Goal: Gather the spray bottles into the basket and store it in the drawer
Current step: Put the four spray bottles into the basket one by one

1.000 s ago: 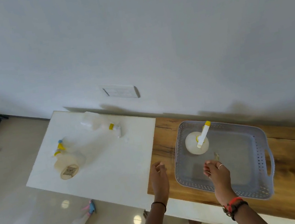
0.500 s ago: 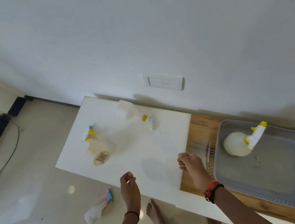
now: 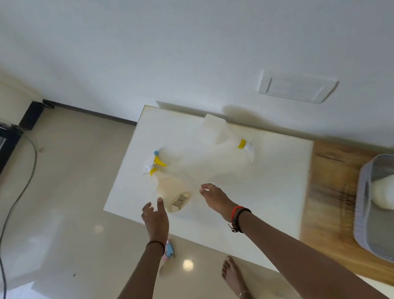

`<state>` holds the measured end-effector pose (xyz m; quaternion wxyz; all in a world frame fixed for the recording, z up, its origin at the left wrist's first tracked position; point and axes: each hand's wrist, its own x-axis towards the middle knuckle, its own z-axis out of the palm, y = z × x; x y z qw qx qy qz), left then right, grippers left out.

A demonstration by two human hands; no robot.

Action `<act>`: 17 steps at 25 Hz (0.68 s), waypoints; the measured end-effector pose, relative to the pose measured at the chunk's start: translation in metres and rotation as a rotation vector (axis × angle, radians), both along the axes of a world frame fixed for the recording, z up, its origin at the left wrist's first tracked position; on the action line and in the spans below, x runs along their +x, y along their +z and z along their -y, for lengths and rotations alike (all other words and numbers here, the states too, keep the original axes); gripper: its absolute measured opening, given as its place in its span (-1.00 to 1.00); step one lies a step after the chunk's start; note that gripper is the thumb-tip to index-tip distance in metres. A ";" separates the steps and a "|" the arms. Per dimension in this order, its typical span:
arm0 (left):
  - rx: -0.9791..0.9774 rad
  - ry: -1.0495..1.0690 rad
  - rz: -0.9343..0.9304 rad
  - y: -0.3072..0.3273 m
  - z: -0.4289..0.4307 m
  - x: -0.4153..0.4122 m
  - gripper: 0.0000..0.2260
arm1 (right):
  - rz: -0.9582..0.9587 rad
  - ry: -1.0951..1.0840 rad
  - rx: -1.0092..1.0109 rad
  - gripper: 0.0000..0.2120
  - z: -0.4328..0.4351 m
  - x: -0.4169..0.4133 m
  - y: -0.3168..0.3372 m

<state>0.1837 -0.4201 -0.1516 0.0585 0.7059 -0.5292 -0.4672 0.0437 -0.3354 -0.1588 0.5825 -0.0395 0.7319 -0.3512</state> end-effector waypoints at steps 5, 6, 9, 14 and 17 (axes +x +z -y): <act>0.316 0.010 -0.087 -0.019 0.038 -0.008 -0.23 | 0.004 0.096 -0.048 -0.53 0.041 0.004 -0.007; 0.373 0.012 -0.125 -0.020 0.040 -0.009 -0.22 | 0.020 0.095 -0.053 -0.54 0.045 0.005 -0.009; 0.463 0.009 -0.221 -0.025 0.043 -0.011 -0.35 | 0.043 0.097 -0.055 -0.56 0.048 0.006 -0.012; 0.433 -0.027 -0.281 -0.024 0.031 -0.010 -0.60 | 0.092 0.052 -0.057 -0.57 0.027 0.002 -0.010; 0.400 -0.066 -0.330 -0.019 0.016 -0.012 -0.68 | 0.130 -0.006 -0.063 -0.60 0.004 -0.003 0.000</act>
